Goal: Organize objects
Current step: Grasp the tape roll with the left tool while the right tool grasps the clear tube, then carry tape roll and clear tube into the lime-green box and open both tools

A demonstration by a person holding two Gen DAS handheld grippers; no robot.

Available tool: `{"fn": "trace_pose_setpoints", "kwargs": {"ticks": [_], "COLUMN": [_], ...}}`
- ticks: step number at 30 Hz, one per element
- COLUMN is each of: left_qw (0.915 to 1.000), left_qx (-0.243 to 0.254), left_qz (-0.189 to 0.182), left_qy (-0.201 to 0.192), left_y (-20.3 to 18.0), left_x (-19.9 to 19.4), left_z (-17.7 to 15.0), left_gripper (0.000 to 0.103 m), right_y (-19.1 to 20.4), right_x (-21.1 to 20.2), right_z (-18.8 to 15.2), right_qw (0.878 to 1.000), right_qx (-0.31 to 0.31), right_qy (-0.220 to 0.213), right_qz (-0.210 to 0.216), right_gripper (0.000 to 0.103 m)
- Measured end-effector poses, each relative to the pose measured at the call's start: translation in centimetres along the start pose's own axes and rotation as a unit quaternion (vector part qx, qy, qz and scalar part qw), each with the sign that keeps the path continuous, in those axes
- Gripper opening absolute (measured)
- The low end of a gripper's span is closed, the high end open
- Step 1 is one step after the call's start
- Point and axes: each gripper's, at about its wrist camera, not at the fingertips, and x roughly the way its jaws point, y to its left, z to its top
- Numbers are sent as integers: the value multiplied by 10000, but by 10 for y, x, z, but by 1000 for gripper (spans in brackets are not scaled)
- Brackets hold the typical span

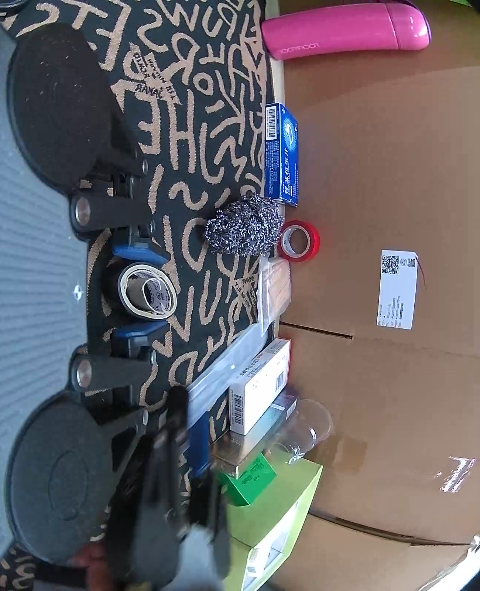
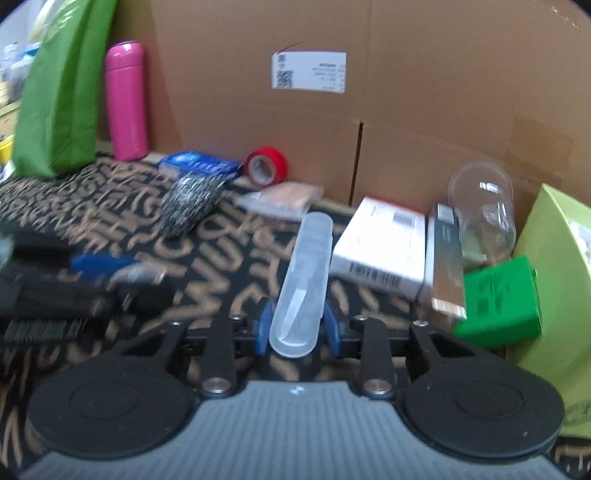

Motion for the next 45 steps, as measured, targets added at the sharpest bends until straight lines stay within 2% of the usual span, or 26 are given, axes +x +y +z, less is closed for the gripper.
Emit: {"fn": "trace_pose_setpoints", "kwargs": {"ticks": [3, 5, 6, 7, 11, 13, 15, 19, 29, 35, 45], "left_qw": [10000, 10000, 10000, 9999, 9999, 9999, 9999, 9997, 9993, 9993, 9958], "left_qx": [15, 54, 63, 76, 86, 68, 72, 181, -36, -175, -59], "left_qz": [6, 33, 49, 52, 59, 65, 68, 139, 14, -140, -664], "left_qy": [-6, -28, -41, -40, -33, -44, -53, -93, -368, -289, -627], "left_y": [-1, -2, -2, -2, -3, -3, -3, -8, -10, -20, -77], "left_x": [0, 0, 0, 0, 0, 0, 0, -1, -11, -11, -10], "left_z": [0, 0, -1, -1, -1, -1, -2, -3, 0, 6, 53], "left_gripper": [35, 35, 35, 35, 35, 35, 35, 34, 34, 34, 34], "right_y": [-1, -1, -1, 0, 2, 3, 6, 10, -4, -14, -60], "right_x": [-13, -12, -10, -8, 0, 8, 11, 8, -23, -43, -86], "right_z": [-6, -5, -3, -1, 8, 10, 8, 6, 8, 12, 13], "right_qw": [9999, 10000, 10000, 10000, 9997, 9999, 10000, 9999, 9974, 9938, 9788], "right_qx": [-149, -29, 35, 56, 139, 101, -10, -85, 201, 329, 941], "right_qy": [51, -19, -23, -36, -177, -63, -62, -110, -672, -1046, -1719], "right_qz": [66, -34, -57, -49, -83, -47, -69, -11, -138, -191, -594], "right_gripper": [30, 39, 48, 51, 50, 43, 43, 27, 27, 27, 27]}}
